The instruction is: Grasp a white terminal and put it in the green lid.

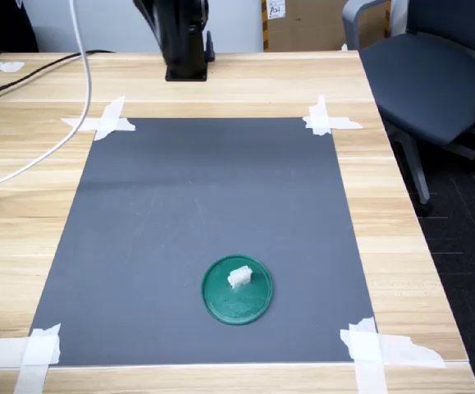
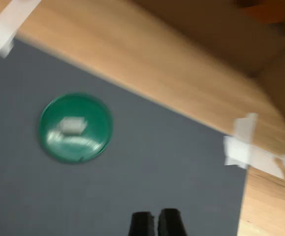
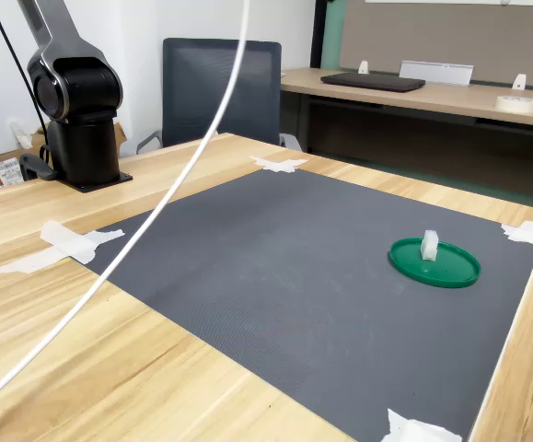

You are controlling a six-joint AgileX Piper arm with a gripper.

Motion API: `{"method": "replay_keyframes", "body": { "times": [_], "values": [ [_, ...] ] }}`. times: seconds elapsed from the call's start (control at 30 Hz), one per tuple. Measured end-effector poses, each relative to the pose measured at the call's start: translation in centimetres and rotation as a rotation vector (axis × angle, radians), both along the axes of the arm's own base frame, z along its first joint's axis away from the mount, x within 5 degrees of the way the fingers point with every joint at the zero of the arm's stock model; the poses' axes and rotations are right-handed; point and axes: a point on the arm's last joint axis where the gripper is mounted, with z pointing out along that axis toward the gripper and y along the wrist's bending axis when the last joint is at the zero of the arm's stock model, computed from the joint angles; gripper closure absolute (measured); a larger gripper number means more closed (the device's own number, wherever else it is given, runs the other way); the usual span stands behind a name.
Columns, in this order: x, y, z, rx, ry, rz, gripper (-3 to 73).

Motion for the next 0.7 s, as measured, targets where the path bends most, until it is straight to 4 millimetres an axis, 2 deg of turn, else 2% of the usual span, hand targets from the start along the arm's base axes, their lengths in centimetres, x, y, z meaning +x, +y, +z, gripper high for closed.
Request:
{"method": "replay_keyframes", "body": {
  "times": [0.2,0.37,0.47,0.7],
  "values": [
    [-4.9,-1.1,-0.9,0.17,-0.161,-0.095,72.2],
    [-8.8,-1.9,-3.8,0.2,-0.236,-0.158,72.2],
    [-10.3,-2.4,-5.9,0.189,-0.246,-0.217,72.2],
    [-12.6,-2.7,-10.4,0.217,-0.243,-0.286,72.3]
  ]
}}
